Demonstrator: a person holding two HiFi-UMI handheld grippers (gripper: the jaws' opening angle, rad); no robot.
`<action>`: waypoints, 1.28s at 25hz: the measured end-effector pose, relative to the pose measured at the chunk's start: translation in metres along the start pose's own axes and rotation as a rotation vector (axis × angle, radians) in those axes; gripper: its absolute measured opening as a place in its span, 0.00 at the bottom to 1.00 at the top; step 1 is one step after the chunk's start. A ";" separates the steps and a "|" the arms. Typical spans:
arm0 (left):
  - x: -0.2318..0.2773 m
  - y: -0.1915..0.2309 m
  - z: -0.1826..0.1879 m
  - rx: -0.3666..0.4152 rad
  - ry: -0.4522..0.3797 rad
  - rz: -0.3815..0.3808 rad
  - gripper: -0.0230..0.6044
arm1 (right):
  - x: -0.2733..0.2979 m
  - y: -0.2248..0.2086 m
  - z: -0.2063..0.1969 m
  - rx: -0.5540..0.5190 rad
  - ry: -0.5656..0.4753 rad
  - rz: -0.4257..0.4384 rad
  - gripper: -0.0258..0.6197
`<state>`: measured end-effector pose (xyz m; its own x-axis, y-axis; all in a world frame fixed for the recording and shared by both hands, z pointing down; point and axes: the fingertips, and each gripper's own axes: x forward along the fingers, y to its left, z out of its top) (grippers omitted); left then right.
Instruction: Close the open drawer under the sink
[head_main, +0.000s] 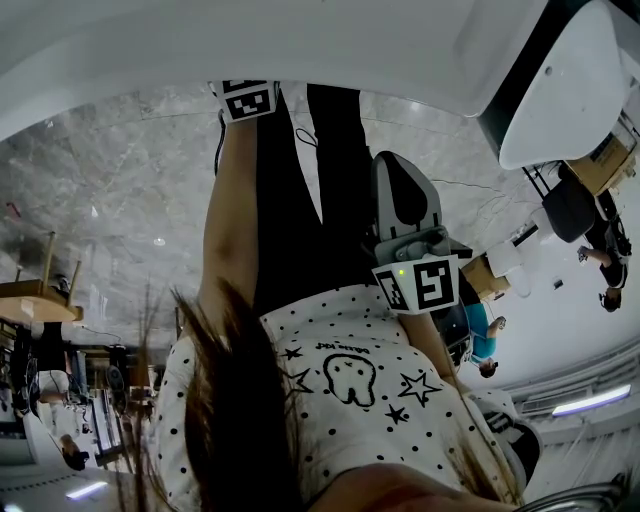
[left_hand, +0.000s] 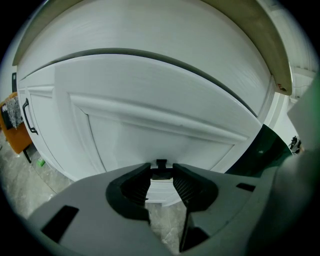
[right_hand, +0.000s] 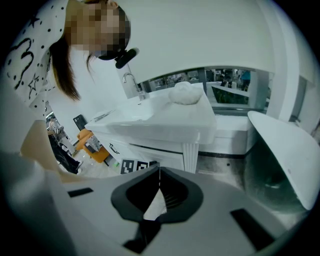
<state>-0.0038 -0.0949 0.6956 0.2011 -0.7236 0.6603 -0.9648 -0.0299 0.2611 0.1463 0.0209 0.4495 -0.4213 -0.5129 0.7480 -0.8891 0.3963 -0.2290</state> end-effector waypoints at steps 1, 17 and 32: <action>0.000 0.000 0.000 0.000 0.000 0.000 0.26 | 0.000 0.000 0.000 0.000 0.001 0.000 0.06; 0.005 -0.004 0.005 0.004 -0.010 -0.005 0.26 | 0.002 0.000 0.000 -0.004 0.008 0.005 0.06; 0.007 -0.003 0.009 0.000 -0.020 -0.016 0.26 | 0.002 0.004 -0.001 -0.012 0.014 0.018 0.06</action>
<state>-0.0014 -0.1065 0.6931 0.2126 -0.7370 0.6416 -0.9616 -0.0412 0.2713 0.1419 0.0223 0.4510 -0.4341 -0.4947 0.7529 -0.8794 0.4142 -0.2348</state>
